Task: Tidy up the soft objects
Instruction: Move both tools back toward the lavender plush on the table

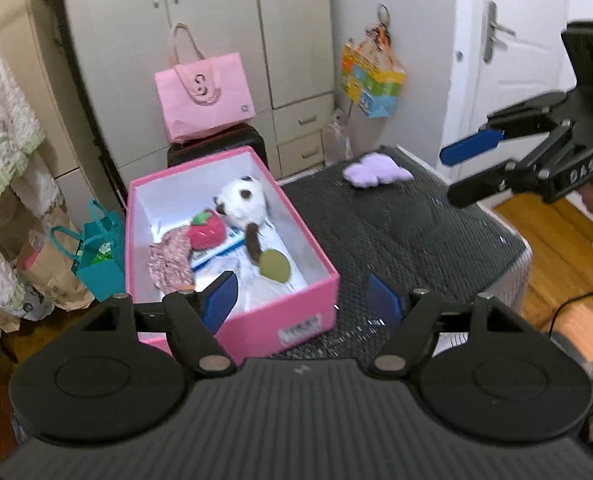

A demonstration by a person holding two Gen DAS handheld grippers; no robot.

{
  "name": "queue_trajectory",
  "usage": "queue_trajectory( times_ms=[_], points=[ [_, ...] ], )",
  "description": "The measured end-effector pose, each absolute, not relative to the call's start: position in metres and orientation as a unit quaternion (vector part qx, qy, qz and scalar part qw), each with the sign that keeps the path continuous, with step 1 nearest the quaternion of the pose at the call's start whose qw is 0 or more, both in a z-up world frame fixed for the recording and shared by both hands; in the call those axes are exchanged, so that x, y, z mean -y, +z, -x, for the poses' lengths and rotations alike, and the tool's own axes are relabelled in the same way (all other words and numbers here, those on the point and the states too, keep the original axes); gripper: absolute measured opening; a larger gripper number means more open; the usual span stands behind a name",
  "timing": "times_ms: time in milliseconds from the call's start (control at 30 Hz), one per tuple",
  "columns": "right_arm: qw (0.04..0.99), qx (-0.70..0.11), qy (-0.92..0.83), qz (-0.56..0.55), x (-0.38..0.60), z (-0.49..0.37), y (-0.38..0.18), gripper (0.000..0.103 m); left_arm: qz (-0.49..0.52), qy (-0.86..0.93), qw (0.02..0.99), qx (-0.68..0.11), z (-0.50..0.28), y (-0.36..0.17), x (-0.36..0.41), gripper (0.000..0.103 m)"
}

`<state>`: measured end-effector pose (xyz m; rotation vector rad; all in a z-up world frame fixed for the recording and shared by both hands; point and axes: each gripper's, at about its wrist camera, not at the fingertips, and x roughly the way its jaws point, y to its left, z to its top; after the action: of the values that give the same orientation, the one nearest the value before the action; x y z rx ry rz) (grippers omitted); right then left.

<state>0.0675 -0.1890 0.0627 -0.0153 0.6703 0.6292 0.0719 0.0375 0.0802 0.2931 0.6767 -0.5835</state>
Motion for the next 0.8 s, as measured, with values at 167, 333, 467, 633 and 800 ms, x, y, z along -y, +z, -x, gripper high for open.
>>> queue_trajectory(
  times_ms=[167, 333, 467, 633, 800],
  points=[
    [0.904, -0.320, 0.284, 0.013, 0.201, -0.042, 0.055, 0.070, -0.154, -0.305, 0.876, -0.340, -0.061, 0.068, -0.017, 0.072],
    [0.908, -0.309, 0.281, 0.033, 0.209, -0.017, 0.045, 0.074, -0.169, -0.314, 0.868, -0.346, -0.053, 0.057, -0.001, 0.072],
    [0.912, -0.299, 0.278, 0.046, 0.213, -0.003, 0.035, 0.074, -0.170, -0.330, 0.859, -0.352, -0.050, 0.051, 0.014, 0.073],
    [0.914, -0.291, 0.278, 0.040, 0.224, -0.002, 0.020, 0.079, -0.168, -0.358, 0.849, -0.350, -0.052, 0.043, 0.037, 0.083],
    [0.925, -0.284, 0.251, 0.027, 0.238, -0.007, 0.003, 0.083, -0.157, -0.382, 0.843, -0.344, -0.062, 0.036, 0.065, 0.087]
  ],
)
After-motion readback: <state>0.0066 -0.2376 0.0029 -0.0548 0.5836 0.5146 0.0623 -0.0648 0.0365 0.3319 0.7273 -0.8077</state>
